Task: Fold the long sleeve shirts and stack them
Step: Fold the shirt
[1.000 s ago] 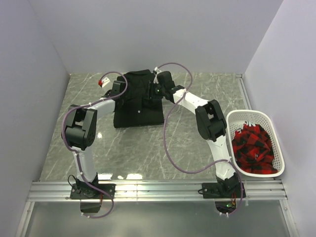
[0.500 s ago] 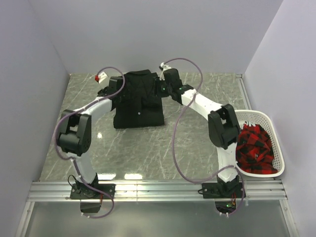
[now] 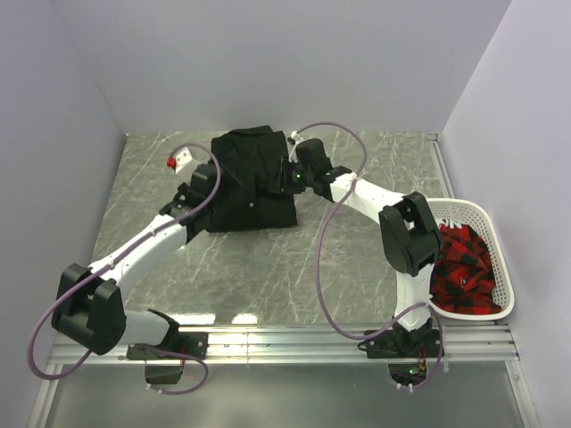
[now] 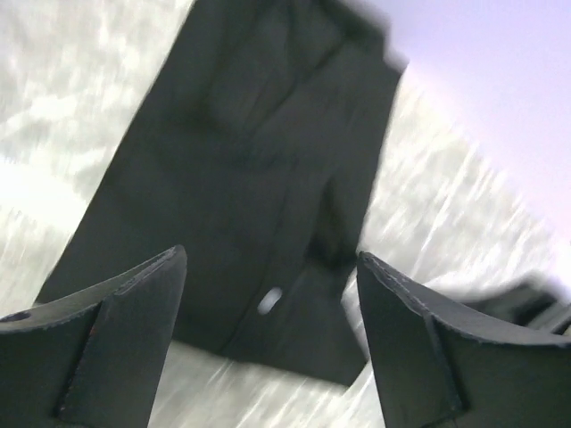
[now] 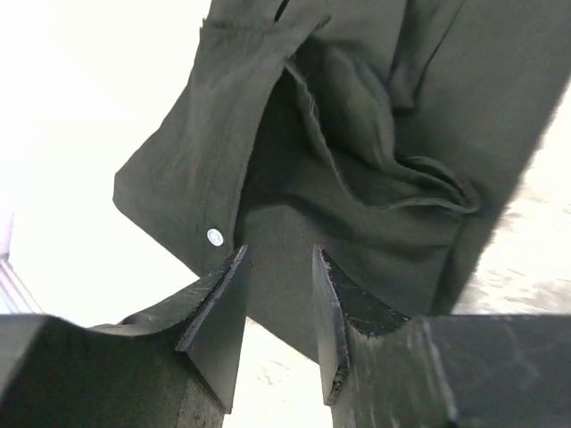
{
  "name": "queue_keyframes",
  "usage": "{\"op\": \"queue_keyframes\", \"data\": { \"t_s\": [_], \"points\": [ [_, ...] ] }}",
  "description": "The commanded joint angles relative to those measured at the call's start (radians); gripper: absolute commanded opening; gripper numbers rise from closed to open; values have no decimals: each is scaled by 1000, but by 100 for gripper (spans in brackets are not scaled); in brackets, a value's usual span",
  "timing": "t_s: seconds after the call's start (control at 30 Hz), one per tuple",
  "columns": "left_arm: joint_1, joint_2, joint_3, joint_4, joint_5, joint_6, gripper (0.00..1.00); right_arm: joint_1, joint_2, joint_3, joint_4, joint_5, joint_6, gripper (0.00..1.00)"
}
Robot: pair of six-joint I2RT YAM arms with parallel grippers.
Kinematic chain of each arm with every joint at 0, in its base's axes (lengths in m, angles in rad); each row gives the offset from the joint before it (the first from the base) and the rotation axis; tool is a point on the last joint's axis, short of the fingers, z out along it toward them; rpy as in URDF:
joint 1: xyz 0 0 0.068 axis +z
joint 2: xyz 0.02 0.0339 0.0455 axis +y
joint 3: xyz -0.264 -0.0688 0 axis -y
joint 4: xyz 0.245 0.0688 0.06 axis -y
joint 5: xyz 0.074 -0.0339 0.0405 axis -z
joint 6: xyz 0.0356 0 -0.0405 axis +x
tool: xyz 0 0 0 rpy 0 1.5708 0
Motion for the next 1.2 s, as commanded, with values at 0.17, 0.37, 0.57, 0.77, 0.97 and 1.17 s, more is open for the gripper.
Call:
{"op": "queue_keyframes", "data": {
  "t_s": [0.17, 0.37, 0.57, 0.77, 0.97, 1.17],
  "points": [
    [-36, -12, -209, 89, 49, -67, 78, 8, 146, 87, 89, -70, 54, 40],
    [-45, 2, -220, 96, 54, -74, 76, 5, 289, 256, 51, -44, 25, 39],
    [-49, -28, -243, 106, 28, -65, 76, -16, 415, 420, 22, -7, 2, 39],
    [-55, -34, -243, 108, 10, -50, 76, -43, 464, 537, -6, -13, 31, 42],
    [-55, -18, -208, 102, 17, -44, 77, -61, 406, 548, -15, 4, 49, 45],
    [-55, -8, -146, 74, 14, -19, 77, -66, 246, 394, 20, -72, 77, 45]
  ]
}}
